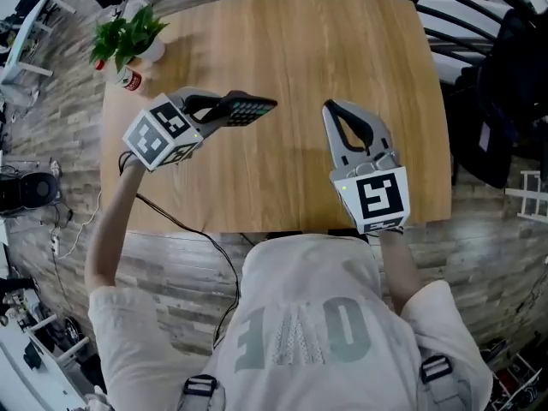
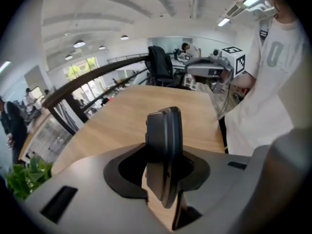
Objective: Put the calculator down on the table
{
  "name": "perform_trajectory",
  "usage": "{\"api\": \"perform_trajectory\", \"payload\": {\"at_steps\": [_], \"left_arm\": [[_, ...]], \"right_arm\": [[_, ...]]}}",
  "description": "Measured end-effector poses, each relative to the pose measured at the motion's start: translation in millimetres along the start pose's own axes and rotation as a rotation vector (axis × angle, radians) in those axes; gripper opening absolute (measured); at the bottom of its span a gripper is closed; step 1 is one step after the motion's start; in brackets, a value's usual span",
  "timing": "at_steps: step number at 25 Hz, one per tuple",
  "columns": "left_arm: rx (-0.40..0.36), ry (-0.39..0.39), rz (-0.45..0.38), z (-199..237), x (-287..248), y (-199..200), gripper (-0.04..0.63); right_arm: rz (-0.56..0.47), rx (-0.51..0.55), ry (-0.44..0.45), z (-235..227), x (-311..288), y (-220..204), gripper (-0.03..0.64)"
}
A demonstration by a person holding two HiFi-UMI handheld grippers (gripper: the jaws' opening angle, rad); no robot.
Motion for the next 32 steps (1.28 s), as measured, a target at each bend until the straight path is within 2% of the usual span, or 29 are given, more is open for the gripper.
{"api": "perform_trajectory", "payload": {"at_steps": [6,8,11,15,18,22,24,28,32], "left_arm": [[-0.087,-0.435,0.224,-5,-54,-5,0.120],[-0.112,-0.558,0.297,-8,-74,-7,0.120],[-0.118,-0.711,0.399,-12,-102,-12,0.120],[-0.076,-0.876,0.515,-16,-138,-21,0.120],[-0.039,-0.974,0.583,-16,-161,-29,0.120],[0.059,-1.088,0.674,-16,-183,-44,0.120],[0.063,-1.113,0.719,-16,-192,-50,0.120],[0.075,-1.162,0.721,-16,-202,-52,0.120],[0.089,-1.139,0.744,-15,-212,-56,0.120]], "right_arm": [[0.050,-0.008,-0.075,-10,13,-15,0.020],[0.068,-0.010,-0.096,-13,16,-20,0.020],[0.084,-0.011,-0.120,-20,19,-24,0.020],[0.111,-0.029,-0.147,-28,20,-34,0.020],[0.144,-0.046,-0.158,-30,18,-47,0.020],[0.203,-0.093,-0.167,-23,20,-64,0.020],[0.227,-0.111,-0.164,-20,21,-71,0.020],[0.258,-0.125,-0.156,-17,20,-80,0.020],[0.278,-0.115,-0.148,-14,17,-85,0.020]]}}
Point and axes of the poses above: the fingertips, and each gripper's own axes: x backward along the fingers, z to its left, y out of its top, the point moved 7 cm from there along x, backward along the fingers, and after that the axes turned 7 degrees about -z, right-handed, at the moved point
